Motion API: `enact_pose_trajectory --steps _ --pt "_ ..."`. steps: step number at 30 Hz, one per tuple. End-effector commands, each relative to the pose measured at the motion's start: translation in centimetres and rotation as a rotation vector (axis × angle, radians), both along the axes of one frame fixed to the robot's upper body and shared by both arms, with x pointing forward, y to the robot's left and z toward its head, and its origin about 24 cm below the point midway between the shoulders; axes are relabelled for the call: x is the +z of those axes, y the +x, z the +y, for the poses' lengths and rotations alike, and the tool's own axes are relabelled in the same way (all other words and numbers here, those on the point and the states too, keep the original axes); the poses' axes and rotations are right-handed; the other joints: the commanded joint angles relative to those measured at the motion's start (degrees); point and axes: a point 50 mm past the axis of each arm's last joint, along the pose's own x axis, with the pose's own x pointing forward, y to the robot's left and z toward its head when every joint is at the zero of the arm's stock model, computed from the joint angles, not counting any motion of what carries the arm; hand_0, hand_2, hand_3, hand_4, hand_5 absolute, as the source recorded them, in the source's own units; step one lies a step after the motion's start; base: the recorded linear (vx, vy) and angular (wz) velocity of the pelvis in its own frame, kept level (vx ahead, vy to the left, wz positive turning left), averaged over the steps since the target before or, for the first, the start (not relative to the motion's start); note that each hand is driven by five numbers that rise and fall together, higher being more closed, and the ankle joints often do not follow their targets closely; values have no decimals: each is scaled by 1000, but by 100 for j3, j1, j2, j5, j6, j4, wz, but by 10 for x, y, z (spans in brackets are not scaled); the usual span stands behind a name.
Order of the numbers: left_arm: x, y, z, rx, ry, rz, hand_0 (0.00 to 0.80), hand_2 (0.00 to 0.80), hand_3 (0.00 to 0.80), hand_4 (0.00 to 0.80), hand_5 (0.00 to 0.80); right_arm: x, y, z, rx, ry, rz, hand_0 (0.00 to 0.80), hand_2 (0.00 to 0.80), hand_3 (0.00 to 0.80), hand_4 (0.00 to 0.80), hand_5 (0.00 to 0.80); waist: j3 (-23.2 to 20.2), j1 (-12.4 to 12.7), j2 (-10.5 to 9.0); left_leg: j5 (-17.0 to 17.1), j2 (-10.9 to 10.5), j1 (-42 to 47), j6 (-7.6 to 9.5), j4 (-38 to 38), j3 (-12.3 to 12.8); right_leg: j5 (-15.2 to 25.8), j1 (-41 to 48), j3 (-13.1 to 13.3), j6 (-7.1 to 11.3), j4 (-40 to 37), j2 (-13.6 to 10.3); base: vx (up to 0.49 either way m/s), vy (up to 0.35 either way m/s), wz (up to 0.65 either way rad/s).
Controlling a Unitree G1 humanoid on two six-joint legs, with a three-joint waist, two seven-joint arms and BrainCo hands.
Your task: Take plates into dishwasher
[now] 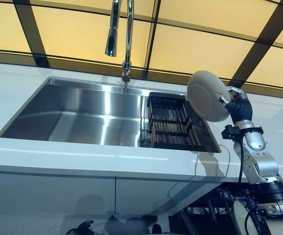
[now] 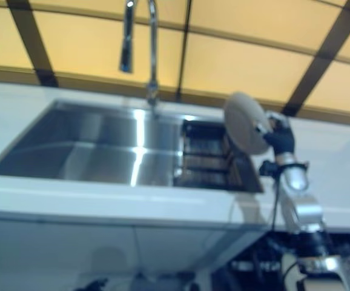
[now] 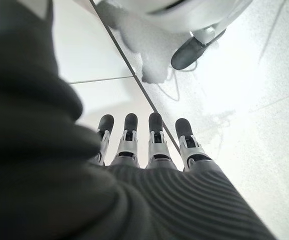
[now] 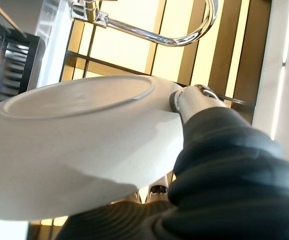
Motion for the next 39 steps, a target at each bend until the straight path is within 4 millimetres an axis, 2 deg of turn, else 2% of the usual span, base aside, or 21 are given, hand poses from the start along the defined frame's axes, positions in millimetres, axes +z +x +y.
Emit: enact_pose_trajectory --steps 1,8,14,18,24,28,35,39 --pt "-3 -7 0 0 12 38 0 0 0 0 0 67 -2 6 55 4 -285 800 800 800 800 800 30 54 390 -619 -289 37 332 25 -272 75 59 -290 224 178 -274 -4 15 -30" --pt "-1 4 0 -4 13 10 0 0 0 0 0 64 4 17 103 -16 -256 800 800 800 800 800 -5 75 404 -594 -252 -22 353 25 -192 4 96 -330 198 275 -315 -13 -24 -15" --pt "0 9 -1 -30 14 9 0 0 0 0 0 66 15 34 150 -118 -227 800 800 800 800 800 -63 147 408 -567 -222 -47 325 25 -248 -207 299 -277 186 -5 -202 4 -96 3" --pt "1 12 -2 -40 14 3 0 0 0 0 0 65 23 37 155 -172 -191 800 800 800 800 800 -84 224 399 -551 -176 -55 300 25 -286 -338 404 -313 193 -94 -135 26 -135 2" --pt "1 6 2 -45 27 20 0 0 0 0 0 63 30 42 163 -204 -151 800 800 800 800 800 -117 358 355 -475 -30 -100 202 25 -270 -531 628 -426 161 -240 23 16 -191 10" --pt "-1 1 2 -53 26 39 0 0 0 0 0 59 35 47 183 -233 -115 800 800 800 800 800 -162 390 322 -416 69 -136 98 25 -199 -599 719 -497 61 -348 142 5 -171 12" --pt "-3 6 -14 -100 -14 13 0 0 0 0 0 51 41 47 180 -275 -55 800 800 800 800 800 -194 420 347 -280 194 -209 -95 25 -134 -744 769 -648 -139 -410 298 5 -109 6" --pt "-3 8 -15 -91 -11 12 0 0 0 0 0 51 42 45 166 -274 -56 800 800 800 800 800 -191 436 375 -221 243 -243 -164 25 -125 -778 761 -742 -187 -410 331 -7 -59 11"
